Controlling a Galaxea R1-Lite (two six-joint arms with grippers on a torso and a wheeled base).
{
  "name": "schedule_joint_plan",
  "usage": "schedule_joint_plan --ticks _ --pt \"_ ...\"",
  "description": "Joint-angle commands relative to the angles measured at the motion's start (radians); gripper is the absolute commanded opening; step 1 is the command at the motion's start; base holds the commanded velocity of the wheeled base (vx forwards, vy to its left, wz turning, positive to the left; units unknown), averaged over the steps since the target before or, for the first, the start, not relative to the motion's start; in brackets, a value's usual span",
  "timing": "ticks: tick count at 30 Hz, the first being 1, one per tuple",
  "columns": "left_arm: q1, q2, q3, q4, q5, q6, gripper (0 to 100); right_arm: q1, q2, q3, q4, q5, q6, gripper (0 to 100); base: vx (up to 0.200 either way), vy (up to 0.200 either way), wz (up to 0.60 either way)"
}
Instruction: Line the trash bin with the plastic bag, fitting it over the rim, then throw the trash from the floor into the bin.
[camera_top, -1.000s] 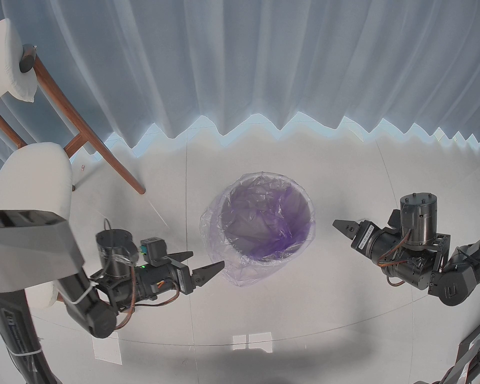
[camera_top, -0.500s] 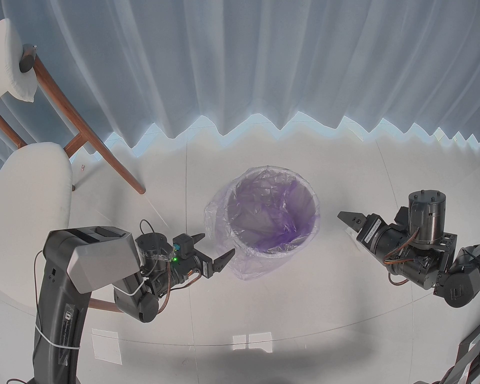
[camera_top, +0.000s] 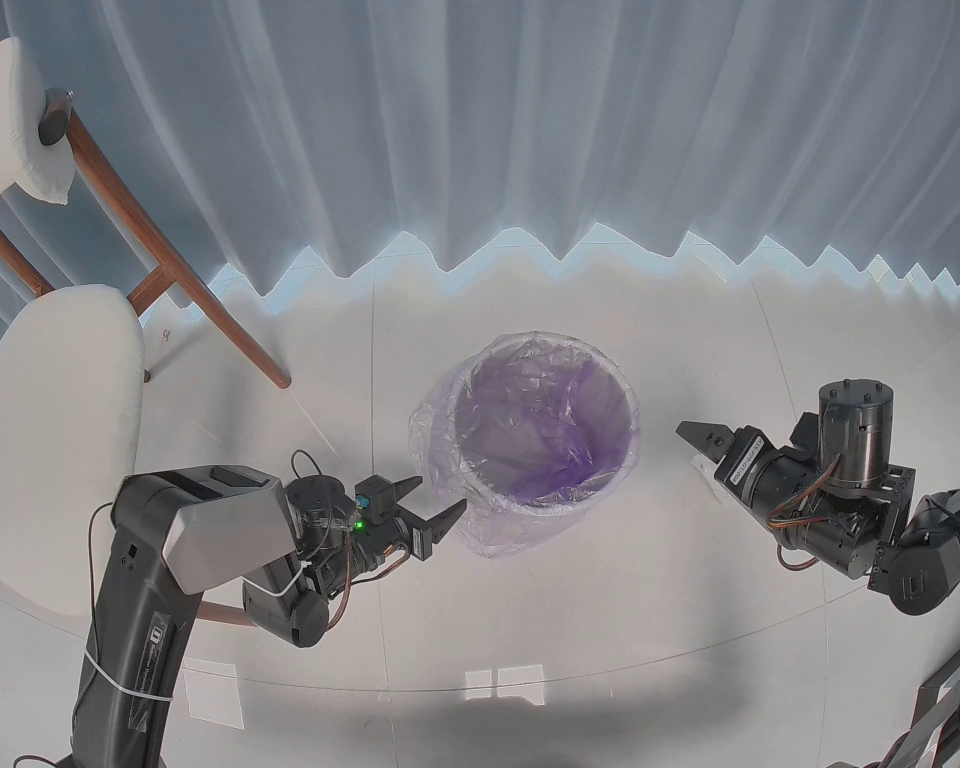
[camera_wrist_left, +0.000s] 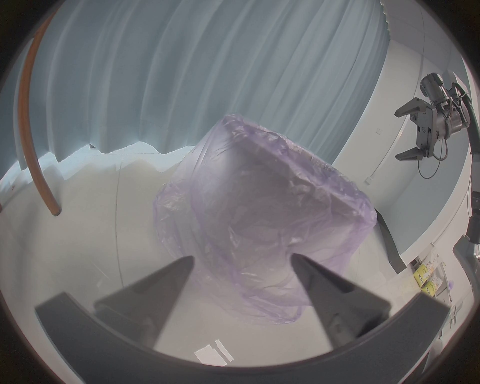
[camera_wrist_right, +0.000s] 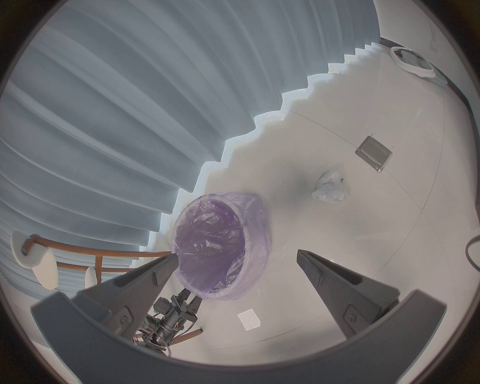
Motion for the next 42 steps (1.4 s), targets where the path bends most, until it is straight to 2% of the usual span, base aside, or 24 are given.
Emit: schedule_joint_plan --ticks 1,11,21,28,32,38,39,42 --pt "0.001 0.000 0.000 -0.007 0.000 0.001 0 0.000 0.002 0.001 0.000 0.000 0.000 100 0.000 0.000 0.00" --pt "0.014 0.000 0.019 -0.017 -0.022 -0.007 0 0.003 0.002 0.010 0.000 0.000 0.001 100 0.000 0.000 0.00" --pt "0.021 -0.021 0.118 0.101 -0.006 -0.016 0 0.003 0.003 0.018 0.001 0.000 0.003 100 0.000 0.000 0.00" --pt "0.032 -0.010 0.028 0.240 0.024 -0.016 0 0.003 0.005 0.021 0.001 0.000 0.003 100 0.000 0.000 0.00" --pt "0.040 -0.003 -0.026 0.248 0.043 -0.016 0 0.003 0.011 0.021 0.001 0.000 0.003 100 0.000 0.000 0.00" --pt "0.043 -0.029 0.046 0.234 0.043 -0.016 0 0.003 0.017 0.019 0.000 0.000 0.001 100 0.000 0.000 0.00" --pt "0.043 -0.049 0.075 0.230 0.040 -0.014 100 0.003 0.017 0.019 0.000 0.000 0.001 100 0.000 0.000 0.00" --pt "0.043 -0.124 0.221 0.151 0.029 -0.022 100 0.003 0.014 0.022 0.001 0.000 0.001 100 0.000 0.000 0.00"
